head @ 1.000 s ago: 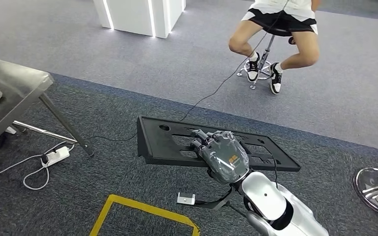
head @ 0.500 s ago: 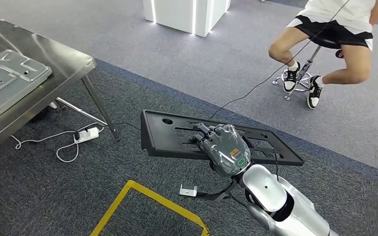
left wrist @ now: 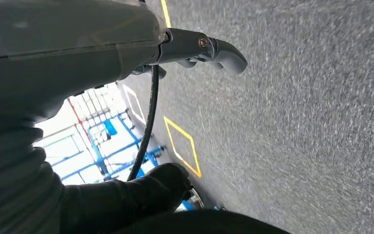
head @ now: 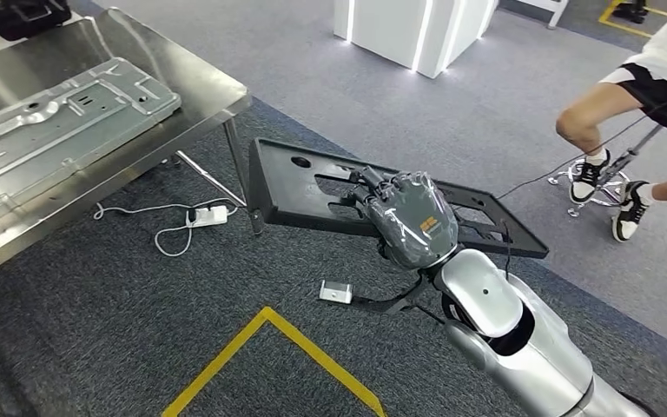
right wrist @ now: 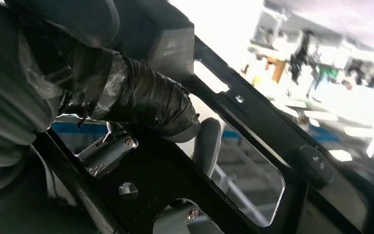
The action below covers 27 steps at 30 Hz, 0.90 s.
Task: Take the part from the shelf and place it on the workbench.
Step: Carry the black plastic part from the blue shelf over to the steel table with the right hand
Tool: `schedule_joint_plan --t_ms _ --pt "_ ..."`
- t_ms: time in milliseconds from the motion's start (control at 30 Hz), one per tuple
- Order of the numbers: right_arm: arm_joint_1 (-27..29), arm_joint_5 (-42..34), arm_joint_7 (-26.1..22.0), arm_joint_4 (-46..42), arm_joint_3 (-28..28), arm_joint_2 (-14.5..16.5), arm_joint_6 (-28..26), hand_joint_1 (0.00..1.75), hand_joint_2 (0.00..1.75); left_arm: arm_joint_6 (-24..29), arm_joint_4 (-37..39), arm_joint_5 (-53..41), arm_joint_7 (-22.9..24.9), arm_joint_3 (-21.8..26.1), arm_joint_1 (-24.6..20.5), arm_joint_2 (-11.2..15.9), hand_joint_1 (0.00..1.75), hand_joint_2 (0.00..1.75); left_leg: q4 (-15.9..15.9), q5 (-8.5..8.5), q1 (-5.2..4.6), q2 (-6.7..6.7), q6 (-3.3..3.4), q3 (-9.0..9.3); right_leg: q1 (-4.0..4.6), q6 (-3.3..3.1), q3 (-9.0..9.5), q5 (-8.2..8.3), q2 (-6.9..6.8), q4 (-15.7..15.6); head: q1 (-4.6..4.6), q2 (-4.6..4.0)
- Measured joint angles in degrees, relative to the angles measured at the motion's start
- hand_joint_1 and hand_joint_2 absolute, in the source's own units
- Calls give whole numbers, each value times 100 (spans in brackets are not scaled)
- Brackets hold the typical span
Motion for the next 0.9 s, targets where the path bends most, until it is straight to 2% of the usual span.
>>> schedule_joint_plan --t_ms 33,67,100,133,167,200,267,300,333,367,400,467,533,567,633,667,700,733,767,800,833,867,900 --pt "-73 -10 -4 -9 -22 16 20 175 175 -13 17 -60 -25 11 -13 -2 0 175 5 13 14 -66 -23 -26 10 -23 68 43 98 -187 0 0" --pt "-148 -18 -9 -13 -36 43 42 175 175 -22 40 -120 -56 25 -27 -3 0 175 2 27 32 -134 -55 -54 18 -32 86 23 119 -244 2 0" --pt "-221 -25 -12 -17 -44 73 67 175 175 -28 63 -181 -90 40 -38 -2 0 175 -8 40 48 -212 -92 -77 22 -32 105 25 54 -293 5 1" --pt "-282 -33 -14 -21 -44 106 93 175 175 -29 87 -245 -128 60 -48 -3 0 175 1 38 53 -215 -123 -89 12 -35 136 36 -33 -331 4 1" --pt "-334 -49 -13 -25 -44 143 116 175 175 -29 112 -313 -173 81 -61 -3 0 175 65 -7 41 -110 -154 -120 -3 -49 176 48 -117 -384 -10 0" --pt "-382 -68 -8 -30 -44 173 139 175 175 -29 136 -374 -214 103 -79 -2 0 175 229 -103 27 65 -179 -197 -21 -62 214 60 -207 -435 -25 0" --pt "-462 -110 -1 -38 -43 238 178 175 175 -27 190 -478 -280 144 -131 -1 0 175 840 -412 30 447 -231 -503 -24 -89 255 56 -390 -474 -54 -1" --pt "-493 -121 1 -40 -42 265 196 175 175 -26 218 -517 -306 161 -158 -1 0 175 1180 -543 49 524 -261 -689 -21 -91 260 44 -489 -472 -54 -1" --pt "-513 -130 1 -39 -40 294 209 175 175 -24 245 -554 -325 178 -178 0 0 175 1409 -597 69 561 -291 -820 -22 -85 267 29 -584 -467 -55 -1" --pt "-527 -133 1 -39 -37 322 222 175 175 -24 268 -583 -342 197 -191 1 0 175 1458 -553 90 588 -320 -858 -26 -73 278 9 -677 -460 -54 -1" --pt "-543 -136 1 -39 -34 352 231 175 175 -23 286 -606 -353 214 -196 1 0 175 1299 -416 108 623 -342 -785 -32 -58 293 -15 -760 -449 -55 0" --pt "-589 -138 2 -39 -31 397 240 175 175 -23 316 -627 -366 248 -202 1 0 175 575 -68 116 834 -353 -414 -33 -5 333 -85 -913 -406 -55 -1" --pt "-642 -138 2 -40 -30 424 245 175 175 -23 347 -629 -373 266 -218 1 0 175 95 69 101 1017 -293 -173 0 61 354 -161 -1033 -354 -52 -1" --pt "-660 -139 2 -40 -29 437 249 175 175 -23 364 -635 -380 270 -225 1 0 175 64 36 87 1025 -247 -164 20 92 368 -186 -1086 -349 -49 -1" --pt "-688 -147 4 -42 -27 466 262 175 175 -23 391 -665 -406 281 -232 1 0 175 55 26 90 884 -164 -156 22 149 415 -231 -1183 -362 -42 0" --pt "-703 -158 5 -43 -26 480 270 175 175 -23 403 -687 -423 291 -235 0 0 175 38 22 98 814 -132 -133 3 181 428 -274 -1122 -331 -39 0" --pt "-731 -174 8 -46 -26 487 277 175 175 -23 413 -707 -438 301 -240 -1 0 175 20 20 108 751 -102 -106 -19 204 389 -355 -986 -214 -37 0" --pt "-764 -191 8 -48 -25 491 286 175 175 -23 422 -725 -453 312 -251 -1 0 175 4 18 120 687 -76 -77 -40 219 271 -482 -801 32 -33 0" --pt "-791 -204 8 -47 -25 491 296 175 175 -24 434 -749 -464 323 -263 -1 0 175 2 9 116 624 -58 -63 -52 223 87 -626 -609 385 -30 0" --pt "-812 -213 7 -44 -24 491 309 175 175 -26 449 -780 -484 339 -280 0 0 175 2 -2 111 553 -38 -51 -55 220 -153 -752 -502 782 -30 0" --pt "-820 -216 6 -38 -20 491 323 175 175 -29 467 -811 -508 360 -297 1 0 175 4 -14 104 468 -24 -36 -54 215 -375 -809 -453 1106 -29 -1" --pt "-820 -219 6 -32 -16 491 337 175 175 -34 484 -842 -533 385 -310 1 0 175 6 -27 99 382 -15 -18 -49 206 -521 -767 -433 1263 -30 0" --pt "-823 -223 6 -26 -13 490 351 175 175 -39 499 -873 -559 410 -319 1 0 175 9 -44 93 283 -12 10 -45 186 -561 -595 -411 1187 -30 0"
